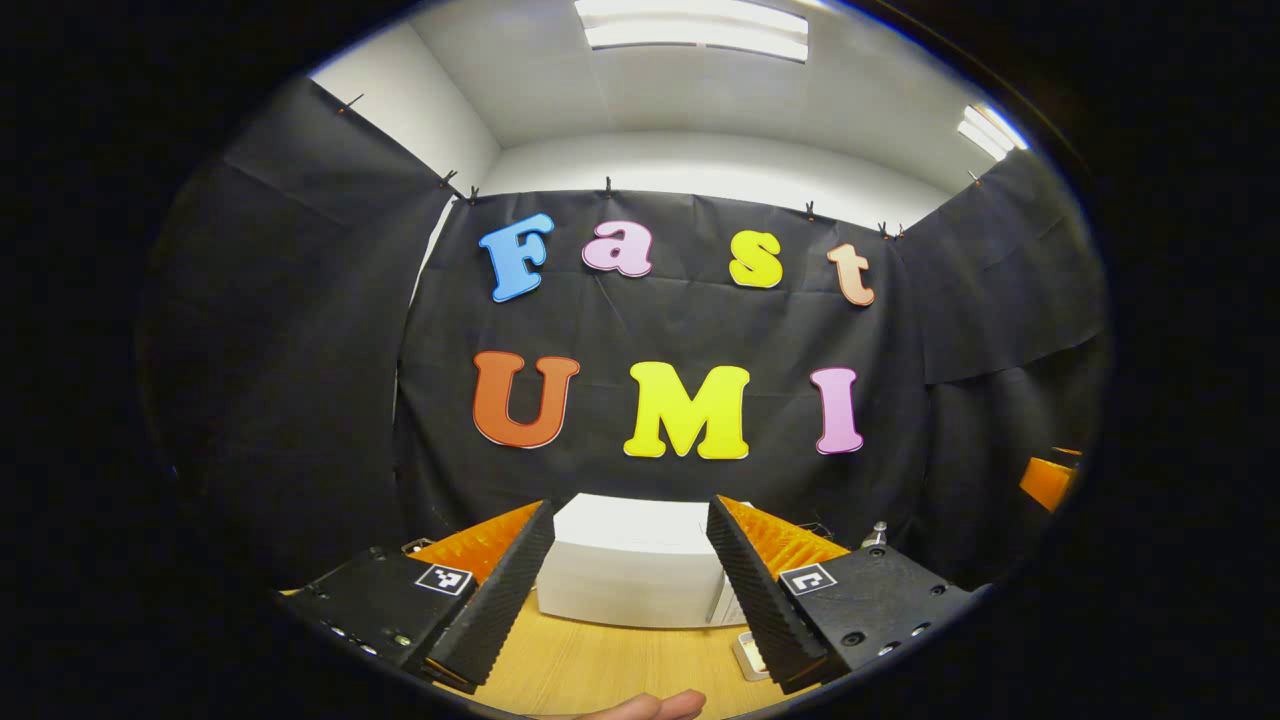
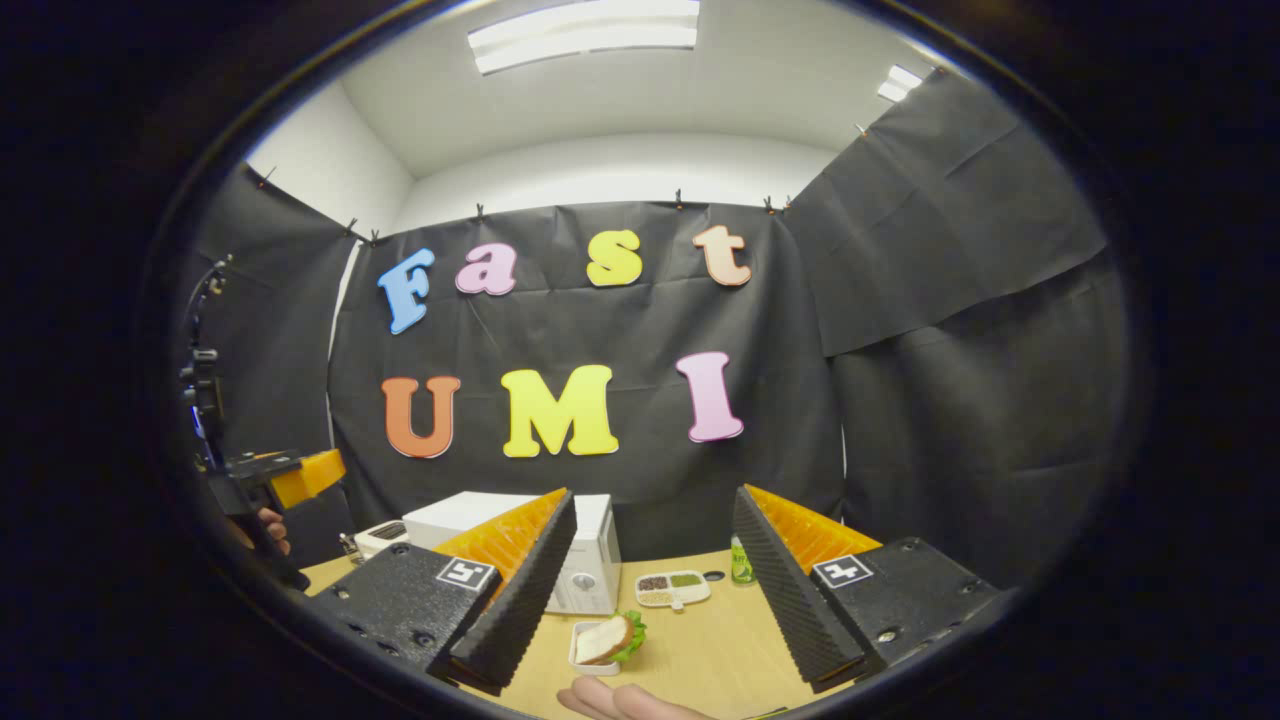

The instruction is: Open the microwave oven with the left hand, put the food in, and close the microwave oven.

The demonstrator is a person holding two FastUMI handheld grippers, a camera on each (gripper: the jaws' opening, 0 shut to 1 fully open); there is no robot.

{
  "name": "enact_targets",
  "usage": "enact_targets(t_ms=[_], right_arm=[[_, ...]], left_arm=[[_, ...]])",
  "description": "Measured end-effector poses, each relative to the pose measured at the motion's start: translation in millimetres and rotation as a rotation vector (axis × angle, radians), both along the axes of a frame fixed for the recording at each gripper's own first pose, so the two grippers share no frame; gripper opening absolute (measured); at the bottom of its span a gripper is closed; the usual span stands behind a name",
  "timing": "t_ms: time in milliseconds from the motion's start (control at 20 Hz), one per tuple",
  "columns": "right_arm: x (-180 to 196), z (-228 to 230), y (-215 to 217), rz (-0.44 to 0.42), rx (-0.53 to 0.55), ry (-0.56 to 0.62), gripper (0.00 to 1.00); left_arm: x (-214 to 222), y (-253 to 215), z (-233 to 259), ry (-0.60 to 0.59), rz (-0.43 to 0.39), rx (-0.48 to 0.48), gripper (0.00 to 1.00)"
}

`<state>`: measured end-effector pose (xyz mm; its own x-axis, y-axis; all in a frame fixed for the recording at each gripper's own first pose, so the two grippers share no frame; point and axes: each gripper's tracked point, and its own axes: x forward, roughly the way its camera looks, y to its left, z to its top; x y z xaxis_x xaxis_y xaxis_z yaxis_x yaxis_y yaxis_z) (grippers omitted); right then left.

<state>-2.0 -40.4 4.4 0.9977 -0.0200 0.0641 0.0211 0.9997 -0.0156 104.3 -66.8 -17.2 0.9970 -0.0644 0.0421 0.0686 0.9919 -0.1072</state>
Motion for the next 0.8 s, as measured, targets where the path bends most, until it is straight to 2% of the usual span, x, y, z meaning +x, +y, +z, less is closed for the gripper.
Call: enact_targets(t_ms=[250, 300, 400, 600, 800], right_arm=[[-2.4, 4.5, -16.6, -0.005, -0.014, -0.023, 0.91], [-2.2, 5.1, -19.5, -0.003, -0.013, -0.027, 1.0], [-0.7, 5.1, -26.1, -0.002, -0.017, -0.033, 1.0], [5.6, -2.6, -40.0, -0.007, -0.025, -0.03, 1.0], [15.2, -19.6, -54.5, -0.008, -0.024, 0.003, 1.0]], left_arm=[[71.7, -39.9, -46.9, 0.038, -0.025, -0.025, 0.95], [82.7, -49.8, -62.2, 0.062, -0.043, -0.027, 0.95], [103.2, -69.0, -92.0, 0.107, -0.066, -0.014, 0.95], [133.5, -106.0, -145.1, 0.17, -0.114, -0.002, 0.95], [145.5, -143.1, -187.4, 0.224, -0.161, -0.011, 0.94]])
